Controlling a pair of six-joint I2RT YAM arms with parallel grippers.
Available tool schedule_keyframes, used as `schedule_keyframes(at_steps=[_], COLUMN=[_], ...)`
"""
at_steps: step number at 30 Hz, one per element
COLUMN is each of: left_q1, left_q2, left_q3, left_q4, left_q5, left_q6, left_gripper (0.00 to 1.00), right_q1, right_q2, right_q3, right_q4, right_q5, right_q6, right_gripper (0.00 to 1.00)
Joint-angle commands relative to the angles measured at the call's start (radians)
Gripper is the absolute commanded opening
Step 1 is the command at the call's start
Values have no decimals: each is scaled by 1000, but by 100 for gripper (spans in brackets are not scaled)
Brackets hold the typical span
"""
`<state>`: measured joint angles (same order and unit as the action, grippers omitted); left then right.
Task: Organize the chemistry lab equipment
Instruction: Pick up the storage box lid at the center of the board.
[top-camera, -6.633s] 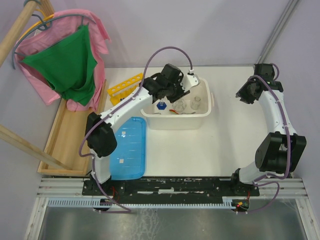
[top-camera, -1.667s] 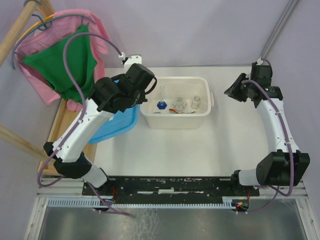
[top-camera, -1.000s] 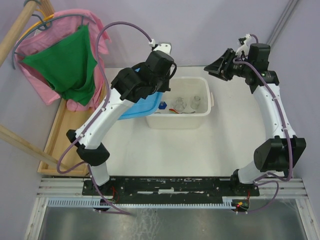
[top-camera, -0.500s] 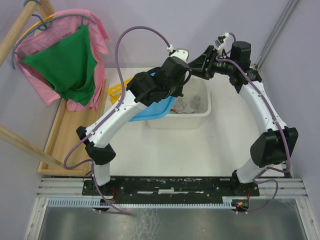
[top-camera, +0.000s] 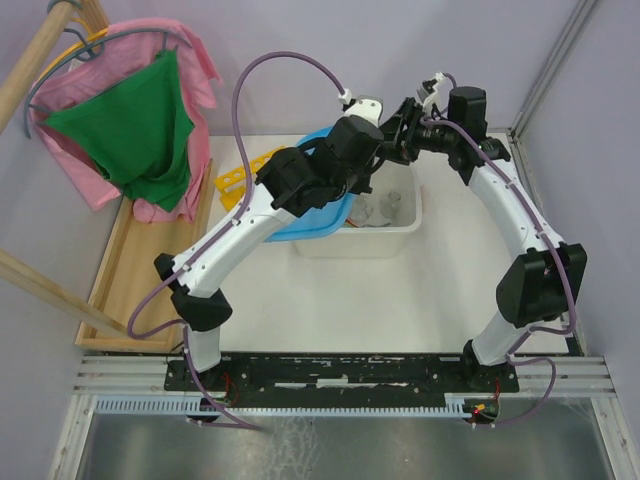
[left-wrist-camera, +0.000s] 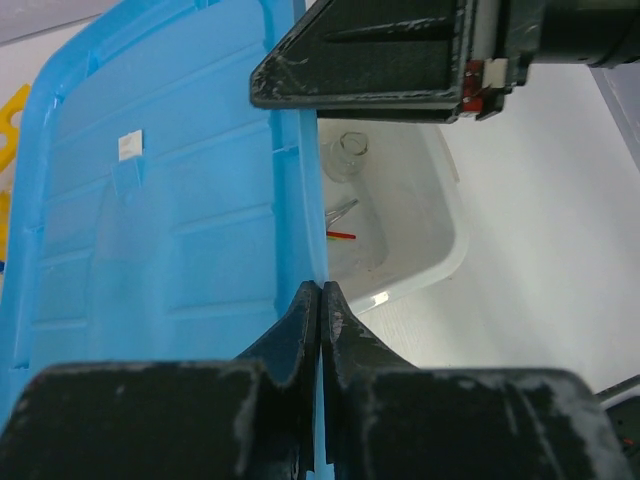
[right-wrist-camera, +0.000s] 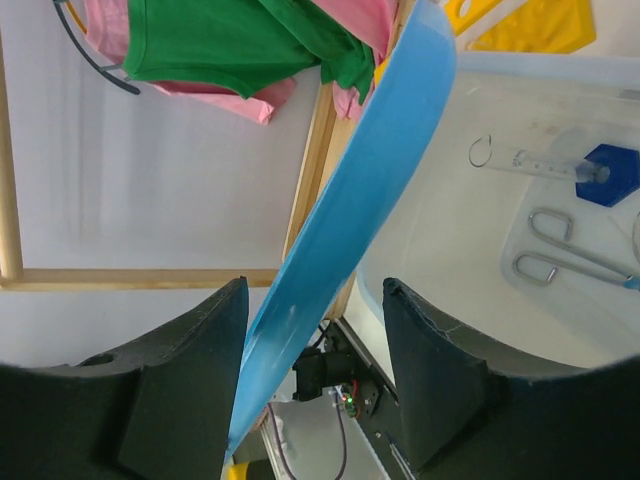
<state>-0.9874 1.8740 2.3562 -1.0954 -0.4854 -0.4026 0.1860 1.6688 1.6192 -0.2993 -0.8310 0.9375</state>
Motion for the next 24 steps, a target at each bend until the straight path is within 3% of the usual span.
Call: schedule_keyframes(at_steps=[1,10,16,19,21,24], left_q1=[-13,-22,-26,-26,-25,-24], left_q2=[7,34,49,47,39,0], left_q3=[43,42,38,37,32,-17], left_q4=[69,68,66,68,75,125], left_q5=[-40,-44,-46,-57,-62,-69], left_q6=[55,81,88,90,95,100], left_gripper=[3,3,3,3,7,24], right_q1=[39,84,86,85,86,85], right_q2=[18,49,72,80,87,93], right_q3=[43,92,108,110,109,111], right_q4=[47,-29,-56,-57,-48,-20], right_q5=[-18,8,15,20,17,17], right_q6=[0,-48,-67,-71,-69,-66], right_gripper=[64,58,30,22,19,16])
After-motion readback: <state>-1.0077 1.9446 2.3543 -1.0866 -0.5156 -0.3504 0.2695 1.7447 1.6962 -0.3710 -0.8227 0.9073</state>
